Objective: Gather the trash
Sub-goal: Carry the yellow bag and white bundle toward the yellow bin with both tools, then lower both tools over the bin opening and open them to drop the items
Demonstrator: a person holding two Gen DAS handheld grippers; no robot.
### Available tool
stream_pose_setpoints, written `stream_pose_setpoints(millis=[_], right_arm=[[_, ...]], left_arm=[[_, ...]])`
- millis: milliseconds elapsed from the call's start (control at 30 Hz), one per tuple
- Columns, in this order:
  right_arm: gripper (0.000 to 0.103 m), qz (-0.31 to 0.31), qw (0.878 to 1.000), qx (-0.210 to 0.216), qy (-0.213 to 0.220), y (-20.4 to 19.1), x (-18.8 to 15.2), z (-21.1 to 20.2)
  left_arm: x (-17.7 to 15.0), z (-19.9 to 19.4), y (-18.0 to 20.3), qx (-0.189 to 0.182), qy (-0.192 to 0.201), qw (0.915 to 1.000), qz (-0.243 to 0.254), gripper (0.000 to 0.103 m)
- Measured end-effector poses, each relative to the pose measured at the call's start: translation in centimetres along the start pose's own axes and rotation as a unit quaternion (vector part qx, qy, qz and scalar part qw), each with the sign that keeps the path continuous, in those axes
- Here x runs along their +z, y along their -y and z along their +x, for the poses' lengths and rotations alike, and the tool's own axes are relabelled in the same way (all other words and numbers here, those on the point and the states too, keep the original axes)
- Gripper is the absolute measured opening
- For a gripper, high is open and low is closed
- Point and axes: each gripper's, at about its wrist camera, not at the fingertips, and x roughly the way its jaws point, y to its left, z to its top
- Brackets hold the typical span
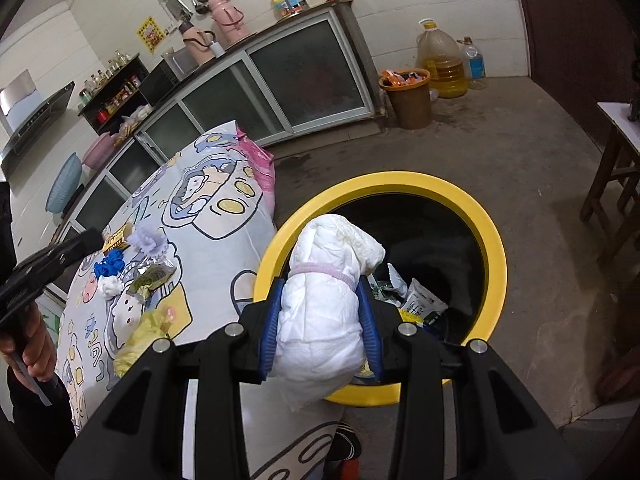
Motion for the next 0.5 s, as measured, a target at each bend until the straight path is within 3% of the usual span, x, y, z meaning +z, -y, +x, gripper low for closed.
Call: stream_pose_setpoints(millis=[33, 100, 133, 200, 367, 400, 433, 500], right_arm=[[0.035, -0.003, 1.000, 0.001, -0.001, 0.0, 0.0, 0.0], [0.035, -0.006, 1.000, 0.003, -0.001, 0.1, -0.2, 0.0], [0.035, -0.006, 1.000, 0.005, -0.001, 0.1, -0.2, 0.0], [0.035, -0.004, 1.000, 0.009, -0.002, 0.1, -0.1, 0.2], [0.035, -0.004, 1.000, 0.020, -0.005, -0.6, -0.2, 0.8], [0.035, -0.007, 1.000, 0.021, -0.007, -0.8, -0.2, 0.9], [0.035, -0.010, 1.000, 0.021, -0.008, -1.1, -0.3, 0.9], [0.035, -0.015, 1.000, 0.021, -0.007, -1.4, -0.3, 0.7]], left_arm=[[-0.5, -0.2, 0.1, -0.005, -0.011, 0.9999, 0.011, 0.031], [-2.2, -0.5, 0.2, 0.035, -0.033, 0.9977, 0.047, 0.057], [-3.7, -0.4, 0.2, 0.061, -0.059, 0.9938, 0.072, 0.057], [-5.8, 0.3, 0.0, 0.077, -0.102, 0.9880, 0.088, 0.057], [-10.1, 2.9, -1.3, 0.103, -0.174, 0.9768, 0.070, 0.055], [-10.4, 3.4, -1.7, 0.098, -0.178, 0.9775, 0.058, 0.045], [-10.6, 3.9, -2.0, 0.085, -0.182, 0.9787, 0.043, 0.028], [-10.6, 4.1, -2.1, 0.084, -0.174, 0.9805, 0.033, 0.015]])
